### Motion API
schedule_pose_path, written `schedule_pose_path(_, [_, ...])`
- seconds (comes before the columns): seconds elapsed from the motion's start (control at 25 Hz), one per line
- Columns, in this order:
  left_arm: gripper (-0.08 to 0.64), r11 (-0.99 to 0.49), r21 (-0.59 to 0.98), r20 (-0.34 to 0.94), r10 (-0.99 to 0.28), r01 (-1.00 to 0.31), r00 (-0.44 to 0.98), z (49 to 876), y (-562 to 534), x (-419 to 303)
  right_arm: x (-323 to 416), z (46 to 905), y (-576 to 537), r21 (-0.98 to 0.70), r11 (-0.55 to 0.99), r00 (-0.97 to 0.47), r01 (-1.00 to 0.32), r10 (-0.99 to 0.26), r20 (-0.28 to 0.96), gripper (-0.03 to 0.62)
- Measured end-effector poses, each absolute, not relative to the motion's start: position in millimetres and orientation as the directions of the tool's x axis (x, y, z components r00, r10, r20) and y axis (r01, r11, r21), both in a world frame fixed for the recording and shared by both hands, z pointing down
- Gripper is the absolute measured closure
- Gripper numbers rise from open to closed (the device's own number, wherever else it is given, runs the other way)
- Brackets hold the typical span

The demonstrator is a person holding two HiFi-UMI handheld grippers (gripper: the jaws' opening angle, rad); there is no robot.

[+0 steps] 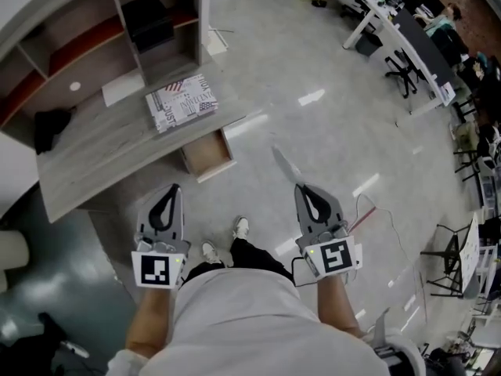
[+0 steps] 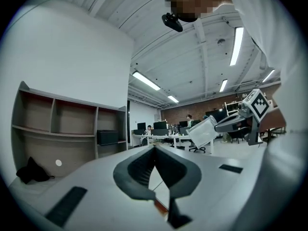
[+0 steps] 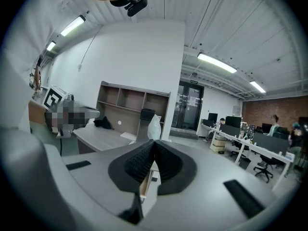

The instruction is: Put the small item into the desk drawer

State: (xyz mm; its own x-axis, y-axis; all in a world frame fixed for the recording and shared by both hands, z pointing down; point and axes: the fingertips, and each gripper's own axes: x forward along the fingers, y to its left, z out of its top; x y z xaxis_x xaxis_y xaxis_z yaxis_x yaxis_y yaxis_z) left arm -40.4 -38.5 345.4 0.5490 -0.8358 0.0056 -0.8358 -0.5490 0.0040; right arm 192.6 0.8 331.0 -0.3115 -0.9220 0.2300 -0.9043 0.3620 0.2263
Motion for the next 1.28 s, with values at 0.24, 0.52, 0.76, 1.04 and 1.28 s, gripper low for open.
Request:
schedule_pose_path(0.24, [0.543,-0.449,-0.040,0.021,-0.894,-0.893,0.448,331.9,-66.4,-43.4,202.7,331.9,-58.2,0.223,0.446,-0.401,-0.867,-0.889,0.220,0.568])
schedule_pose_path(0.52, [0.543,-0.303,-0.045,0.063,-0.952,-0.952,0.300,346.3,-83.3,-64.3,202.9,358.7,-99.5,0.247,0.545,-0.483,-0.801,-0.833,0.269,0.568])
schedule_pose_path(0.76, [0.543,-0.243,-0.042,0.101,-0.966,-0.969,0.237,363.2,-85.9,-70.4,193.6,393.6,-115.5,0.286,0.622,-0.523,-0.729,-0.775,0.354,0.568])
schedule_pose_path(1.04, [0.543,-0.223,-0.030,0.140,-0.966,-0.974,0.217,388.2,-92.6,-71.4,176.0,433.8,-136.3,0.321,0.682,-0.546,-0.657,-0.725,0.421,0.568])
schedule_pose_path(1.28, [0.543,-0.204,-0.004,0.168,-0.965,-0.979,0.200,411.1,-96.9,-72.1,165.5,476.3,-150.8,0.297,0.735,-0.558,-0.610,-0.664,0.497,0.568])
